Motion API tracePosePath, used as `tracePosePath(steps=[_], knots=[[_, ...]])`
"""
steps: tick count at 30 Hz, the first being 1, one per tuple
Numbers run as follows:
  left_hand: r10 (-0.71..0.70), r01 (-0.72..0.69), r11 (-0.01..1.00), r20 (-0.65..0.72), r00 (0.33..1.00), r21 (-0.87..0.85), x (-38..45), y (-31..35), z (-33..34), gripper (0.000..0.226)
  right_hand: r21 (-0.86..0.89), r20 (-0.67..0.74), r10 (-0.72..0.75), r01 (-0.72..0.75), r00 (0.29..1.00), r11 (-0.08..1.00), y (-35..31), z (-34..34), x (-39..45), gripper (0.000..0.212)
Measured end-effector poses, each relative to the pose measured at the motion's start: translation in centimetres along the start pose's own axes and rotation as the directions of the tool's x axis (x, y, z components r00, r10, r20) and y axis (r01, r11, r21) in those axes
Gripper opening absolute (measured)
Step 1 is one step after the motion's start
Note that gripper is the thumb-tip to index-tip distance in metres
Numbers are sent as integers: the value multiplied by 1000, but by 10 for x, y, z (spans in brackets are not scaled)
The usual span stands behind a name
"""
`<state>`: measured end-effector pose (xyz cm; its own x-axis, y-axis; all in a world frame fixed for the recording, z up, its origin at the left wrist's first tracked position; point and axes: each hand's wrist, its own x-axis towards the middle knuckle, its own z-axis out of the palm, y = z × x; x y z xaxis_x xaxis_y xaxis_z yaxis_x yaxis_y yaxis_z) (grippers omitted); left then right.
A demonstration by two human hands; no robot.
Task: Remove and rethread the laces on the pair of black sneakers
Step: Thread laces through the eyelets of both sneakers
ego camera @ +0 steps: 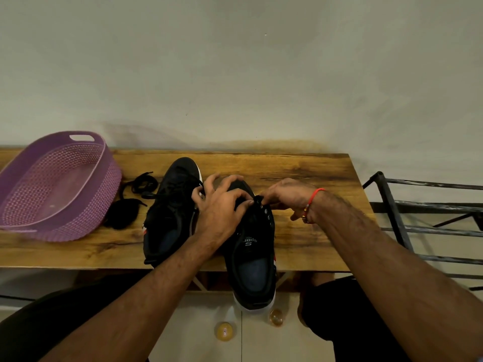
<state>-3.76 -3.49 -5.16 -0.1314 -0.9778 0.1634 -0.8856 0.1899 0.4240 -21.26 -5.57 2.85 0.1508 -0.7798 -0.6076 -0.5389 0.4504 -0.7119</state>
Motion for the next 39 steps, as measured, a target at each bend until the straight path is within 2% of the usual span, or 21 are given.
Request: tracePosePath(steps=[8, 15, 22, 25, 28, 31, 33, 35, 37, 38, 39], knots=[[81, -83, 981, 20, 997, 178, 3, 12, -11, 21, -31, 3, -3, 3, 1000, 1000, 2, 1, 5, 26], [15, -15, 1000, -33, 999, -24, 2, 5, -5, 14, -145, -111, -136, 119, 984, 982, 16, 5, 24, 10], [18, -21, 998, -53, 998, -51, 2, 3, 0, 13, -297, -140, -216, 167, 966, 940, 21, 9, 30, 10], [20, -20, 1000, -52, 998, -7, 1, 2, -3, 17, -469, -131, -284, 194, 950, 862, 21, 7, 34, 13], [26, -25, 996, -8, 1000, 89, 5, 0, -6, 30, -693, -115, -393, 210, 912, 689, 18, -3, 31, 7], [42, -45, 990, 25, 999, 132, 7, -3, -11, 36, -743, -97, -463, 245, 881, 623, 15, -16, 26, 8], [39, -45, 989, 45, 998, 141, 8, -6, -16, 40, -691, -164, -491, 256, 855, 676, 13, -27, 20, 10], [9, -15, 993, 54, 998, 118, 8, -9, -22, 44, -525, -331, -480, 264, 812, 809, 12, -38, 16, 11], [-38, 35, 997, 35, 999, 72, 8, -12, -32, 42, -215, -504, -364, 294, 783, 931, 8, -46, 13, 13], [-59, 58, 998, 16, 998, 38, 8, -13, -39, 40, 18, -528, -277, 336, 803, 942, 6, -48, 12, 14], [-76, 76, 997, -3, 997, -1, 8, -15, -45, 38, 273, -493, -199, 367, 847, 889, 3, -47, 10, 13]])
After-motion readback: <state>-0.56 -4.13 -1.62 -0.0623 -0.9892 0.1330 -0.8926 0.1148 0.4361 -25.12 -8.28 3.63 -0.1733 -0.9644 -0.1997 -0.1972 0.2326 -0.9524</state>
